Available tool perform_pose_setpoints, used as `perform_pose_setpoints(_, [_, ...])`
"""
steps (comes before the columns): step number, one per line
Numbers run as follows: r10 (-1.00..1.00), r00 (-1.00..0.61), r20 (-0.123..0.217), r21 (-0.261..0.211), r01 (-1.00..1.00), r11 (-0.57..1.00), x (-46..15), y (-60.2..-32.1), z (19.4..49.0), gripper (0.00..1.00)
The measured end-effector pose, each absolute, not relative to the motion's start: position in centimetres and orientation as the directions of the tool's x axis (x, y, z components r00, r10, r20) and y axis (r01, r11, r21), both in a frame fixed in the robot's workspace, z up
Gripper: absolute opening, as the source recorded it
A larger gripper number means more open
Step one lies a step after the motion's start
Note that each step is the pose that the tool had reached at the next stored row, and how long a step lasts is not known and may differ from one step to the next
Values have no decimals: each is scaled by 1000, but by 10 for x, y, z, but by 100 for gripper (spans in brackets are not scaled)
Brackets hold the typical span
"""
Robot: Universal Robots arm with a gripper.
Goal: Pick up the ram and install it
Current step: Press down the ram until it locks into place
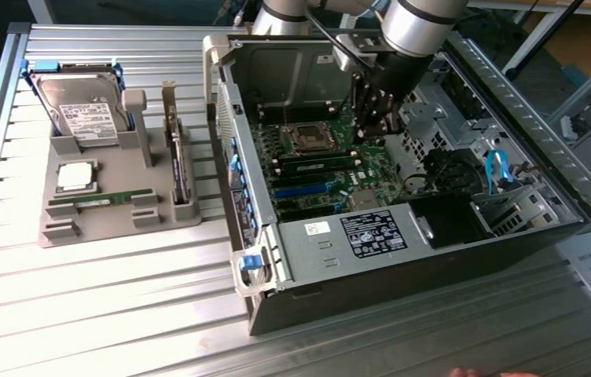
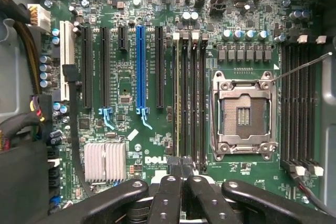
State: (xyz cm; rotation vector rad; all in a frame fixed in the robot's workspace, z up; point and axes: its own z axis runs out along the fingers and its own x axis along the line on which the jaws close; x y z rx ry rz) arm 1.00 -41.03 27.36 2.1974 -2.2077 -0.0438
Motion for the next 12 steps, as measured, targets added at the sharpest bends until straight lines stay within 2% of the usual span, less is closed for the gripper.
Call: perform_pose_setpoints(12, [-1000, -5, -1, 38, -999, 5, 10, -410, 253, 10])
